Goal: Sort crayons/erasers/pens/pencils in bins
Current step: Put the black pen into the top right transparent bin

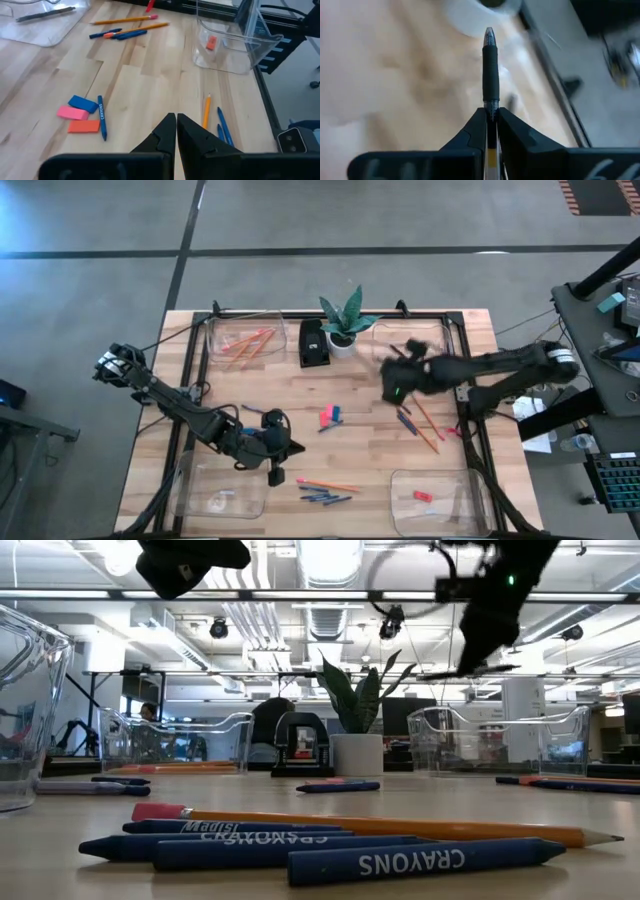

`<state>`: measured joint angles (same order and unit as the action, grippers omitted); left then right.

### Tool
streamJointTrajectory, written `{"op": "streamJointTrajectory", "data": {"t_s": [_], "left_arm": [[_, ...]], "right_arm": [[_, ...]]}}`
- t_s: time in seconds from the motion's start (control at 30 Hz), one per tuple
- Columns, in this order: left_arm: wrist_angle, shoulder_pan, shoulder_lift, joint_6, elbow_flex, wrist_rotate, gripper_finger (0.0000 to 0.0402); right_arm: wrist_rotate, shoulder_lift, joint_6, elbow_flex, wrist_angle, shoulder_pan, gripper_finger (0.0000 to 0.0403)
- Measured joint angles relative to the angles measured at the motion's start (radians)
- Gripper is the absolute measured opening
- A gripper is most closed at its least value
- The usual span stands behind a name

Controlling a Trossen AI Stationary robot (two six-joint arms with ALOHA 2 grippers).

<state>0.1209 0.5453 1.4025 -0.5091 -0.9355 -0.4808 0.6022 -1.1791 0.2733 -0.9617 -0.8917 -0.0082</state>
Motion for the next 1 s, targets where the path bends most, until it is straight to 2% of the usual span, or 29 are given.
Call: {"op": "streamJointTrajectory", "data": {"t_s": [0.17,0.3,0.43,0.6,0.77,1.0], "left_arm": [[0.0,0.0,0.0,0.001,0.006,0.0,0.0002],[0.0,0.0,0.0,0.001,0.006,-0.011,0.0002],[0.0,0.0,0.0,0.001,0.006,-0.026,0.0002],[0.0,0.0,0.0,0.001,0.006,-0.026,0.0002],[0.0,0.0,0.0,0.001,0.006,-0.026,0.0002],[0.0,0.0,0.0,0.0,0.008,-0.026,0.0002]], "right_arm": [[-0.04,0.11,-0.049,0.124,0.078,-0.237,0.0028],[-0.197,0.133,-0.158,0.188,0.185,-0.398,0.0028],[-0.325,0.101,-0.242,0.2,0.231,-0.515,0.0028],[-0.354,0.031,-0.325,0.198,0.233,-0.59,0.0028],[-0.445,-0.042,-0.399,0.198,0.235,-0.624,0.0028],[-0.446,-0.12,-0.441,0.197,0.28,-0.629,0.0028]]}}
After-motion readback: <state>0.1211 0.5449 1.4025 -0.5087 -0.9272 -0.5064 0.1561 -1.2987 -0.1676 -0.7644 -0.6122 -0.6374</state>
